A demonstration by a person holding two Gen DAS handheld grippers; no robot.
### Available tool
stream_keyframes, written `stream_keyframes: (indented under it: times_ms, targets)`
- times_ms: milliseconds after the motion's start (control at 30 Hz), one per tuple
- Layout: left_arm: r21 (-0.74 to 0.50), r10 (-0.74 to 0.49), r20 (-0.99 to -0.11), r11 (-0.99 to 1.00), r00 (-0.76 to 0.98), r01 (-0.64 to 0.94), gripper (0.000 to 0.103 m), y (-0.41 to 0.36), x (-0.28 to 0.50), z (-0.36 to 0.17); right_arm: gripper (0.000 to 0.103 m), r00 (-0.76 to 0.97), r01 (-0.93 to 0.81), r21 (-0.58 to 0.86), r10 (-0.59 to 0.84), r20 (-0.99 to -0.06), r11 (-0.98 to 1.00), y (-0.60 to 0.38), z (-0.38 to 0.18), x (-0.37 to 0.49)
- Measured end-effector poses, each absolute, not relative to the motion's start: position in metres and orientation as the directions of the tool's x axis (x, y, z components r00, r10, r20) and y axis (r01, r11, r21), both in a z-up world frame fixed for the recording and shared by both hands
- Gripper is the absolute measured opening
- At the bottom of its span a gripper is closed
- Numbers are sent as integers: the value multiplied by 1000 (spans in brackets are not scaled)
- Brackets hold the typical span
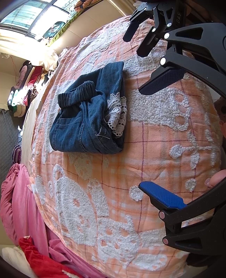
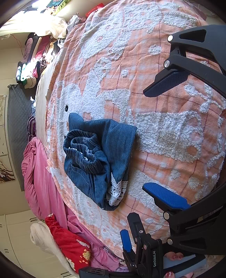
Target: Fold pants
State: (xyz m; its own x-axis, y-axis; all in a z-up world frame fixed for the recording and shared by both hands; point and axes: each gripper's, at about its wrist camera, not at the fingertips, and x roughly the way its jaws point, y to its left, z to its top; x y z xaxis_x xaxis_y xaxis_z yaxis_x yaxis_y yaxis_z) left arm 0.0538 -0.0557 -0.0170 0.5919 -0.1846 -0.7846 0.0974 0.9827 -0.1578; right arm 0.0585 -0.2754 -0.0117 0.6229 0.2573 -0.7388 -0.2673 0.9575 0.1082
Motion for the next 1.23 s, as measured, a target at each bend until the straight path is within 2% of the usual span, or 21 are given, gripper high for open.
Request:
stream_keyframes:
  times_ms: [467,767,900,1067,1233]
  targets:
    - [-123,-147,-785,989,602,81,94,-55,54,-15,98,629,-253,99,241,-739,962,-278,-9,60]
    - [-161,-180,-787,983,590,85,94,-51,57,-15,98,622,-252,97,238,-746,963,-277,-11,63]
    - [-196,-185,-756,979,627,52,94,-33,60,-11,98,624,-219,118,232,-746,968,-290,-13,70]
    - [-77,-23,-777,995,629,-59,94,15,93,-14,98,648,-117,114,162,-744,987,-341,-10,91]
    - [-8,109,-809,981,578,-196,94,99,144,-31,98,657,58,17,-25,-754,998,-442,-11,134]
